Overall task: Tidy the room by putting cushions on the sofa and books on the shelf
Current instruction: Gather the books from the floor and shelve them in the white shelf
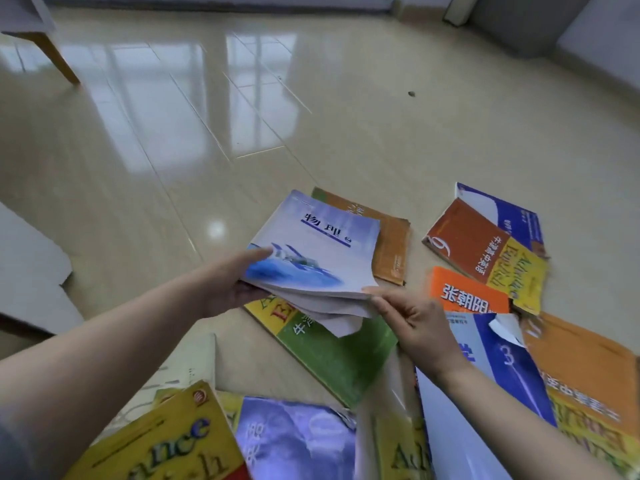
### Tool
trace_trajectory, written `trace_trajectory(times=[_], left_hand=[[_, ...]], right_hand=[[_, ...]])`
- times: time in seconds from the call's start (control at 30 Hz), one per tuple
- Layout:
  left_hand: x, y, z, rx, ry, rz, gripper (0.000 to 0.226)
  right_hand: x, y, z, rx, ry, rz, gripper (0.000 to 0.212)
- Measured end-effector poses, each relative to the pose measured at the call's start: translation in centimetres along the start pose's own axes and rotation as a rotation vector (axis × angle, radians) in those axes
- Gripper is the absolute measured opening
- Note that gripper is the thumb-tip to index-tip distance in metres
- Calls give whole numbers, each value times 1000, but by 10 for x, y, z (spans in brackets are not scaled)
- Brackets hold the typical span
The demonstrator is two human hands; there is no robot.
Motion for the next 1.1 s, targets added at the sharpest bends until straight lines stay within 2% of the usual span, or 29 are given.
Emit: trace_trajectory(times=[0.07, 0.13, 0.23, 0.3, 0.33, 0.4, 0.47, 0.6, 0.73, 0.8, 0.97, 1.1], left_hand=[[-2, 6, -8, -6, 15, 51, 27], [-3, 11, -17, 12, -8, 69, 18], [4, 28, -37, 40, -33, 37, 10], [6, 46, -52, 42, -45, 16, 12], [8, 59, -63, 27, -47, 15, 14], [8, 84, -80, -24, -49, 40, 14], [5, 112, -96, -93, -44, 74, 14], [-6, 154, -112, -157, -36, 160, 17], [-12, 168, -114, -158, -40, 264, 20], [-14, 170, -114, -170, -41, 311, 20], [-21, 172, -114, -196, -47, 358, 29], [-22, 174, -114, -175, -56, 380, 26]], right_hand=[[-3, 1, -6, 9, 35, 13, 25], [-5, 3, -12, 63, 121, -20, 25], [-8, 0, -21, 210, 252, -48, 52], [-11, -4, -24, 321, 228, -24, 64], [-15, -6, -29, 380, 195, -36, 61], [-22, -9, -35, 454, 147, -184, 46], [-26, -13, -49, 498, 184, -357, 44], [-19, -27, -89, 641, 316, -532, 54], [-10, -31, -122, 653, 375, -676, 83], [-7, -32, -131, 631, 411, -747, 87], [-18, -35, -129, 625, 380, -767, 74], [-27, -32, -120, 559, 287, -770, 30]])
Point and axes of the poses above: each hand's wrist, its own z-axis towards the middle knuckle, its own x-axis out of the palm, y = z × x, the point moved 4 cm from there along z, towards the middle knuckle, and after that the axes turned 5 degrees about -y, right-handed, at the moved point
